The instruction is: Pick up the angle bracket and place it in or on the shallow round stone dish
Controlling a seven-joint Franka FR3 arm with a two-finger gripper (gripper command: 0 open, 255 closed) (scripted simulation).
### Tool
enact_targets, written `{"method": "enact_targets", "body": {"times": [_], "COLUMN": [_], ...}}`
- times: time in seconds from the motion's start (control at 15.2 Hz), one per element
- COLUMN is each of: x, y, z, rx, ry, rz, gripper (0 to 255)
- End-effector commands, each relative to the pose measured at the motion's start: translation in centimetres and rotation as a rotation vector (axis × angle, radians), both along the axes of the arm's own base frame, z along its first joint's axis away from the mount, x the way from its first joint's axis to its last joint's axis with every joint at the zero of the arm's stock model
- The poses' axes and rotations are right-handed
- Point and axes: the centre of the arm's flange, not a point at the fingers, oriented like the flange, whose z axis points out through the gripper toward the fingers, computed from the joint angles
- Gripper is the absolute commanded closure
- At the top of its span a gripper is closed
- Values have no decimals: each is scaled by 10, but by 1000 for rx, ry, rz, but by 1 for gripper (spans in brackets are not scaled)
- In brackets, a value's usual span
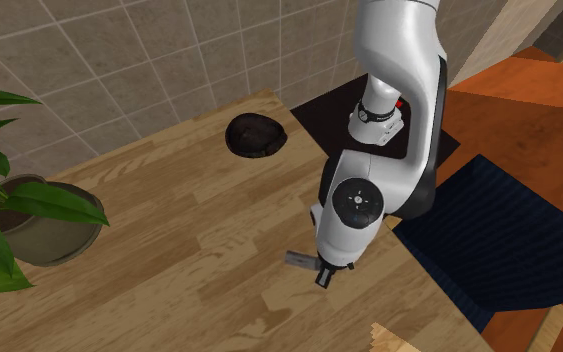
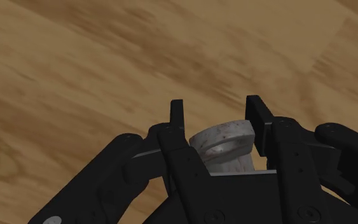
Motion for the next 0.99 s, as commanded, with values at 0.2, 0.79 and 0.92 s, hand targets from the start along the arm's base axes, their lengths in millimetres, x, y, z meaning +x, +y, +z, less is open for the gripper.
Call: {"method": "enact_targets", "body": {"times": [0.2, 0.79, 0.92], "x": [2, 2, 2], "y": [-1, 0, 0], "z": [-1, 30, 41], "rx": [9, 9, 9], "ry": [-7, -7, -7], "rz": [-2, -2, -2], "gripper": [255, 255, 255]}}
